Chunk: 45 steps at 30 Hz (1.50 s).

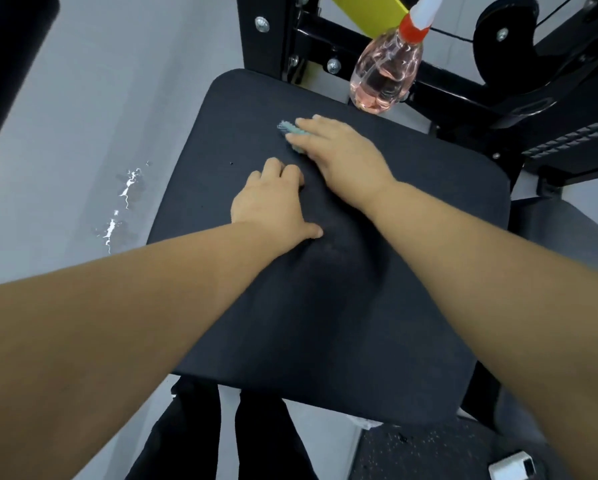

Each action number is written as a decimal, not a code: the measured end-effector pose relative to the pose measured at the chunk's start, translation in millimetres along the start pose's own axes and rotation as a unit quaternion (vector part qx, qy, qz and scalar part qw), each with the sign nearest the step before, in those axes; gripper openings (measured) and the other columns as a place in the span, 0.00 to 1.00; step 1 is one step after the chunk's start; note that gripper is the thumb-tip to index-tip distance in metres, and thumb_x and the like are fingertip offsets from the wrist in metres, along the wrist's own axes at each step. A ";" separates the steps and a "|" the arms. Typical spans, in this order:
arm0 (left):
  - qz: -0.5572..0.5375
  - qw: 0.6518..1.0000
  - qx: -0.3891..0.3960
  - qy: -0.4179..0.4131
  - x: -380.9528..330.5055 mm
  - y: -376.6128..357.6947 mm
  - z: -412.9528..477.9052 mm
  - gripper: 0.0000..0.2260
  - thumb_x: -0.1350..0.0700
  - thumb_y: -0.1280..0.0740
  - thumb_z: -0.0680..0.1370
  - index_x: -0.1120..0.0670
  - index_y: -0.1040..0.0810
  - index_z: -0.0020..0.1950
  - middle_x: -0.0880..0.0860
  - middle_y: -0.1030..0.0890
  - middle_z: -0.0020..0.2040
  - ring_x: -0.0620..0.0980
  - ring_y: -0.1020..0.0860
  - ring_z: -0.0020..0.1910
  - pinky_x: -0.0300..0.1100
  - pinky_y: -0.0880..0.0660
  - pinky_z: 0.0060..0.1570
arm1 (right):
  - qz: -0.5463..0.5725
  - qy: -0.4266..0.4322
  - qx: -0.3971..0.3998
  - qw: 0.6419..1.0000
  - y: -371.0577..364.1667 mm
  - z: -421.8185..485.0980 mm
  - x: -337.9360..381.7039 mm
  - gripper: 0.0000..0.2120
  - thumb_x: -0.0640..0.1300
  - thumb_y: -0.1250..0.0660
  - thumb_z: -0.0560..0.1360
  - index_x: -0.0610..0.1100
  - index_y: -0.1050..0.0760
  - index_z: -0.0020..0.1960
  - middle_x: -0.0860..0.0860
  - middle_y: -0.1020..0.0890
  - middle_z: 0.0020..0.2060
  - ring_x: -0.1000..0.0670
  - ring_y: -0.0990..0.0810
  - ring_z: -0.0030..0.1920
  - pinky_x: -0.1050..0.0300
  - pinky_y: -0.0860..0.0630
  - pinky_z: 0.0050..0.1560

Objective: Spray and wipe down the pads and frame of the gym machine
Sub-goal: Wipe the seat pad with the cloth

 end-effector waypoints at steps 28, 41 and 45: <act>-0.288 0.948 0.077 0.112 171.5 29.6 -10.6 0.27 0.53 0.30 0.74 0.48 0.35 0.71 0.50 0.28 0.64 0.52 0.24 0.57 0.48 0.27 0.59 | -0.028 0.031 0.008 0.999 -53.6 83.5 106.1 0.22 0.32 0.43 0.77 0.45 0.30 0.69 0.43 0.29 0.68 0.39 0.34 0.69 0.44 0.41 0.69; -0.495 0.831 0.020 0.254 177.7 59.2 13.9 0.07 0.58 0.44 0.81 0.52 0.28 0.46 0.53 0.26 0.46 0.52 0.28 0.46 0.47 0.25 0.50 | 0.060 -0.057 -0.006 0.997 -60.1 97.2 147.0 0.22 0.34 0.43 0.77 0.45 0.33 0.70 0.47 0.28 0.66 0.45 0.33 0.67 0.51 0.41 0.70; -0.546 0.797 0.005 0.258 166.7 62.6 20.9 0.05 0.55 0.42 0.81 0.53 0.28 0.54 0.51 0.25 0.51 0.50 0.27 0.48 0.46 0.25 0.54 | 0.166 -0.195 -0.038 0.966 -41.0 94.2 127.1 0.25 0.41 0.39 0.78 0.41 0.41 0.73 0.46 0.42 0.74 0.48 0.43 0.74 0.59 0.47 0.70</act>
Point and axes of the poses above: each hand's wrist, its own z-axis towards the middle knuckle, its own y-axis out of the back of the hand, x = y × z, the point moved 1 cm from there along z, towards the middle knuckle
